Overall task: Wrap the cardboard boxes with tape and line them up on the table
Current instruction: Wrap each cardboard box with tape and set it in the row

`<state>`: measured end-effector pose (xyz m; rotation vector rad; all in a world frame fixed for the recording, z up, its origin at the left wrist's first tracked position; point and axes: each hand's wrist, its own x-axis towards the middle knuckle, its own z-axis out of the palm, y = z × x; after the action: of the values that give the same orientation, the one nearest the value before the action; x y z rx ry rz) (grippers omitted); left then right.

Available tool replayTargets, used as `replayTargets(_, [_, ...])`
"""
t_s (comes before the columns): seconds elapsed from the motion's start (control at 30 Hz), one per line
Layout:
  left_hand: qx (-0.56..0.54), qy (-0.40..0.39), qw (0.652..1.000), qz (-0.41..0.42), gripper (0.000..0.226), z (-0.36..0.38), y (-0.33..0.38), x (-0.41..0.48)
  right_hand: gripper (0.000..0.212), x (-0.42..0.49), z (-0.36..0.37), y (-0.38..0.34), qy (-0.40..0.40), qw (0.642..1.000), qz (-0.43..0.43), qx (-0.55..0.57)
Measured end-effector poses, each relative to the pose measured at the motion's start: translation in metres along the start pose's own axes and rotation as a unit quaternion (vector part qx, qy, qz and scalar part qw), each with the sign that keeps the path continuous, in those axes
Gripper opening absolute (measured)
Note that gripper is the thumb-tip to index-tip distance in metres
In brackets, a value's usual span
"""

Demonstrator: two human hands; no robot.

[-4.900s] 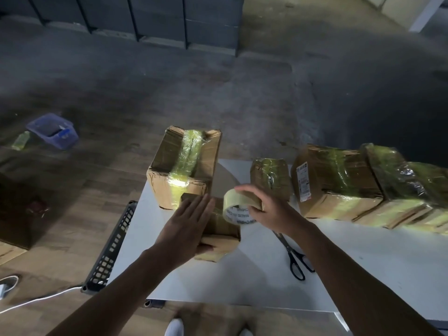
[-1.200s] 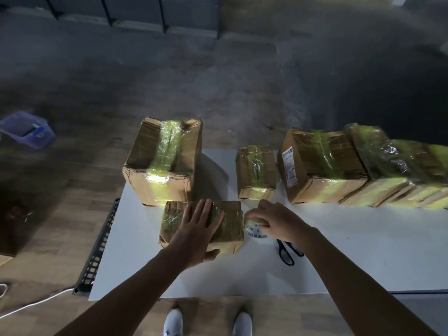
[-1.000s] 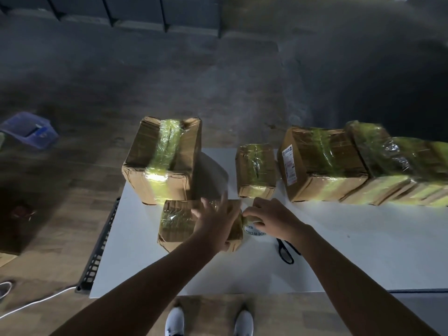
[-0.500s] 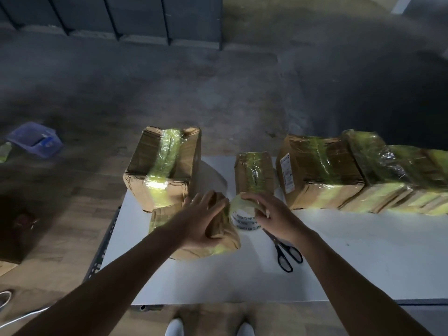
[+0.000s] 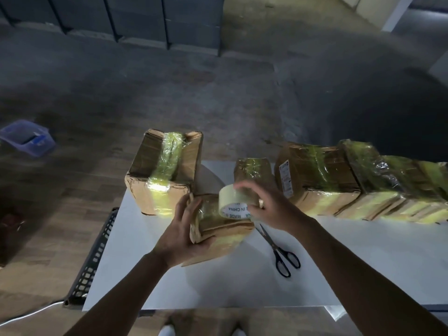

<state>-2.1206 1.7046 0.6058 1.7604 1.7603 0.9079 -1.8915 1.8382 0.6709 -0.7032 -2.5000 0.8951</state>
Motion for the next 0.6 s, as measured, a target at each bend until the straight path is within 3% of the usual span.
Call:
replayTargets(0.17, [0.24,0.003,0.965,0.108,0.099,-0.006,-0.01,0.0,0.052,0.014,0.017,-0.007,-0.04,0.996,-0.02,-0.073])
replayTargets(0.27, [0.238,-0.041,0.964,0.114,0.096,-0.013,-0.012,0.002,0.052,0.028,0.02,-0.016,-0.063,0.995,-0.027,-0.078])
replayTargets(0.6, [0.266,-0.056,0.954,0.13,0.091,-0.032,-0.032,-0.008,0.05,0.035,-0.008,-0.011,-0.117,0.983,0.002,-0.144])
